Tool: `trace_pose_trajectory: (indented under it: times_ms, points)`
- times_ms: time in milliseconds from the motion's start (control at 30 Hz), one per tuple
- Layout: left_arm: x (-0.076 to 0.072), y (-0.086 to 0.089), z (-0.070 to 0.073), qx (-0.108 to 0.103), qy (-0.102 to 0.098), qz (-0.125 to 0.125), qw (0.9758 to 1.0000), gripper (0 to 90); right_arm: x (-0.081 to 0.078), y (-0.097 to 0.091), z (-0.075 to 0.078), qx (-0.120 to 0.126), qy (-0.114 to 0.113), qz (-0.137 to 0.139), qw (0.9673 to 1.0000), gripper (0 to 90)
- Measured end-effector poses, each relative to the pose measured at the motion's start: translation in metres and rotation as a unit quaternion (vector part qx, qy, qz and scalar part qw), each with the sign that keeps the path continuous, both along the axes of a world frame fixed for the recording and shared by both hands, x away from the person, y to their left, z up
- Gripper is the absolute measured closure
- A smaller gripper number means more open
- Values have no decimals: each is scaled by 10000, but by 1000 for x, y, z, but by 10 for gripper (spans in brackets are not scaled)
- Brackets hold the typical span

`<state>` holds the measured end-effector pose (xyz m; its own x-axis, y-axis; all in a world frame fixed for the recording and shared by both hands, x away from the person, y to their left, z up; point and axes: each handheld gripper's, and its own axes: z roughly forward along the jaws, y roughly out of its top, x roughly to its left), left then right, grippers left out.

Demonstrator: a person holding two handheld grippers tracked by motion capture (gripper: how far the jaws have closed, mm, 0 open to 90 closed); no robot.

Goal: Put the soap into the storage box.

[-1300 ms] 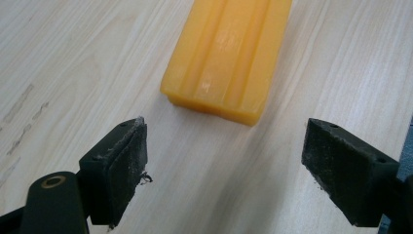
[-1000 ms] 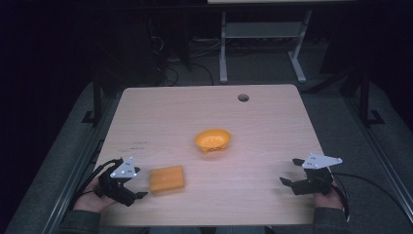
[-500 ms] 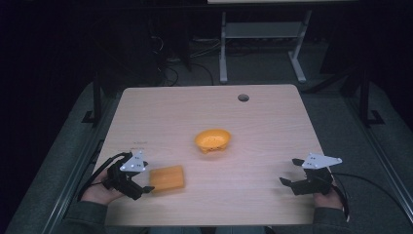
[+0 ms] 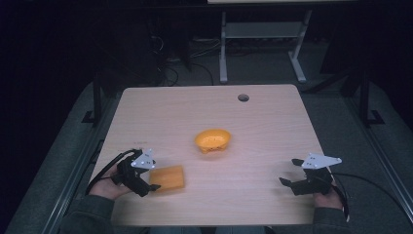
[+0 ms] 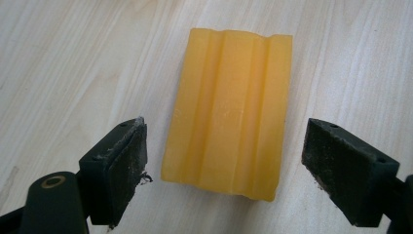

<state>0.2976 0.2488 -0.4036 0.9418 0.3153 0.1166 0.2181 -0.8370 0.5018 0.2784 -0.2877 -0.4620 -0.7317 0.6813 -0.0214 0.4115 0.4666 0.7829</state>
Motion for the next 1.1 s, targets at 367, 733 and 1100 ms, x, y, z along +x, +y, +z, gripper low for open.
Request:
trace_pose_trajectory:
  times_ms: [367, 733, 1100]
  points:
    - [10, -10, -3, 147, 163, -159, 9996, 163, 1, 0, 0, 4, 46, 17, 10000, 138]
    - [16, -20, -10, 257, 329, -263, 9988, 163, 1, 0, -1, 6, 66, 40, 10000, 138]
    - [20, -28, -18, 376, 462, -295, 9978, 166, 1, 1, -1, -2, 102, 68, 9999, 139]
